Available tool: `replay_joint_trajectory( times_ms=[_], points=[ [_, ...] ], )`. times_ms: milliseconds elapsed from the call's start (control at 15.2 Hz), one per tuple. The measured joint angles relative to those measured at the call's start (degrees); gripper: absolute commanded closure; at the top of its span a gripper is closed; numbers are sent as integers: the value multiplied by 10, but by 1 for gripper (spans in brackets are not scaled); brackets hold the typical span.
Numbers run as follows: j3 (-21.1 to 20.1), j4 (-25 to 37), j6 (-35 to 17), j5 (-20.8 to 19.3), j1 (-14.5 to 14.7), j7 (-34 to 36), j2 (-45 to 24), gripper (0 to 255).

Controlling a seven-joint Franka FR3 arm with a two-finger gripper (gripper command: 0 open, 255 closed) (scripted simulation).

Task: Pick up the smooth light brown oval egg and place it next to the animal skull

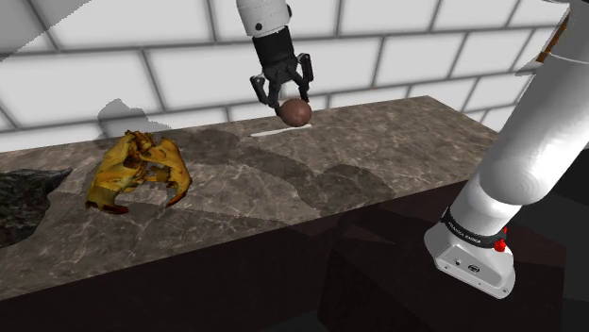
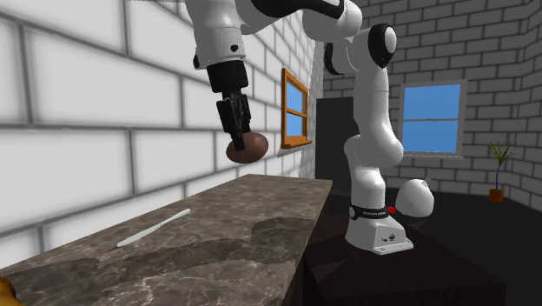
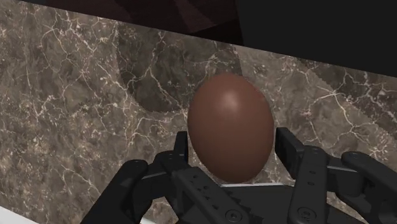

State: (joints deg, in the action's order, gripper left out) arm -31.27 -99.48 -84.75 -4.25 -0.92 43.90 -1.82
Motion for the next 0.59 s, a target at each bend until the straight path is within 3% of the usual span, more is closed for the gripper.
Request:
replay_joint_trajectory(
  times_ms=[330,594],
  points=[
    [-24,148,46,-49,51,71,-125,255],
    [-27,292,93,-96,116,115,-238,255]
  ],
)
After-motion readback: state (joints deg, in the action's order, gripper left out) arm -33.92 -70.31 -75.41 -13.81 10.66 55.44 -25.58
